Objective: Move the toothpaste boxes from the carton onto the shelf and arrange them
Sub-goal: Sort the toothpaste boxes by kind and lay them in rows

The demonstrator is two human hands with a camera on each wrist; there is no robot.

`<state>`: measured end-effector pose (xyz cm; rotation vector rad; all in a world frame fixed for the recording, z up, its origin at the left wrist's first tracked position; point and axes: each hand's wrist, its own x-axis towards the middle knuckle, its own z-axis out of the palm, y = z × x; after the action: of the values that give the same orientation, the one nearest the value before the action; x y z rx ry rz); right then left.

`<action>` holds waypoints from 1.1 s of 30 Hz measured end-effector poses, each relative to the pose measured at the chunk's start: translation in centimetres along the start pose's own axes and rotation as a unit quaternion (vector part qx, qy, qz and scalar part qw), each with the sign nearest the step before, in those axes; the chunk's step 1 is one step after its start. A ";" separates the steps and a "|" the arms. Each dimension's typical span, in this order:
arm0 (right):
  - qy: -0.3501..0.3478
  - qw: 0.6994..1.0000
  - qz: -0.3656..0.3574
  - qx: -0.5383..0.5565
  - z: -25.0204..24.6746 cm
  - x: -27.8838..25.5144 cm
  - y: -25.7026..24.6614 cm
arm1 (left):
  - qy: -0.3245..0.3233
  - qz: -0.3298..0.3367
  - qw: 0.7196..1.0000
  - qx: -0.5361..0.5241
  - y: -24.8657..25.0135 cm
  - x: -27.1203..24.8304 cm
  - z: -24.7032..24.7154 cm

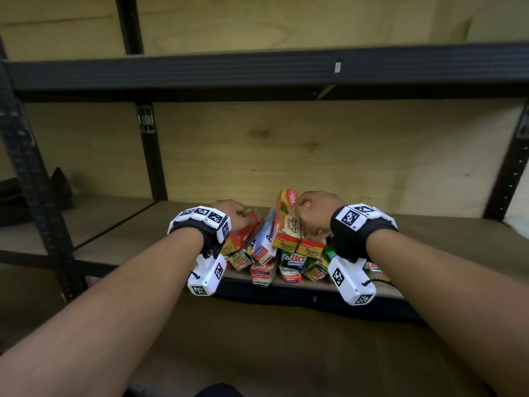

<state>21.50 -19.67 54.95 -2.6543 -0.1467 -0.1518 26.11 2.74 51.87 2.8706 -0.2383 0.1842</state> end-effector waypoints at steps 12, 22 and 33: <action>0.040 0.995 0.044 -0.074 -7.0 -6.7 5.2 | 0.010 0.162 0.986 -0.022 10.3 -3.4 -4.0; 0.016 0.984 0.126 -0.128 -9.3 -8.4 12.6 | -0.077 0.271 0.956 0.081 18.7 -2.7 -0.7; -0.028 0.984 0.164 -0.061 -5.3 -6.0 16.2 | -0.087 0.166 0.973 0.131 21.2 2.8 2.6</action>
<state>17.24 -36.86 51.52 -2.7609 0.2911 0.0230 25.32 -18.54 54.82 3.0894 -0.7861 0.0233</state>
